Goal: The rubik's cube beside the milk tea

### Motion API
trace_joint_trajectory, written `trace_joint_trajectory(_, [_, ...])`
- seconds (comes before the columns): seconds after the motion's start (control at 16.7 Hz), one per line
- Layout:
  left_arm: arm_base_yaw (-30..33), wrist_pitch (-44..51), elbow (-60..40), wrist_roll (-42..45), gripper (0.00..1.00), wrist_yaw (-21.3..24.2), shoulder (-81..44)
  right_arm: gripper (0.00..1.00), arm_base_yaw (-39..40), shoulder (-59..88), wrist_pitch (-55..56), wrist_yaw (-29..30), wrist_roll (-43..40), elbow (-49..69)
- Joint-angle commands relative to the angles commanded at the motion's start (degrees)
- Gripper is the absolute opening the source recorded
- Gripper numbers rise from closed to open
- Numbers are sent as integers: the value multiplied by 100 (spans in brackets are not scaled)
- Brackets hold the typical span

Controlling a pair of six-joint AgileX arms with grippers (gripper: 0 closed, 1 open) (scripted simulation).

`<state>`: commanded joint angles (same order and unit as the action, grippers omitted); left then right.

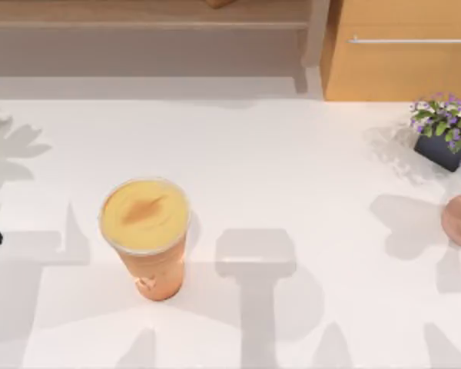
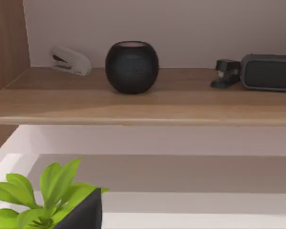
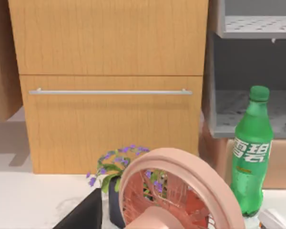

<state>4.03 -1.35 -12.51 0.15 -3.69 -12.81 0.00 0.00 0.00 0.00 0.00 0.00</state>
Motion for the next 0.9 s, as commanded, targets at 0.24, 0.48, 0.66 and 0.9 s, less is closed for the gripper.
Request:
trace_joint_trajectory(0.24, [512,-172,-1826,19,100,-468,-1956,100,0,0,0,0,0,0])
trace_joint_trajectory(0.48, [1080,-362,-3894,41,100,-988,-4271,100,0,0,0,0,0,0])
trace_joint_trajectory(0.66, [1480,-496,-5337,56,100,-1353,-5922,100,0,0,0,0,0,0])
trace_joint_trajectory(0.9, [1907,-640,-6876,73,100,-1744,-7617,100,0,0,0,0,0,0])
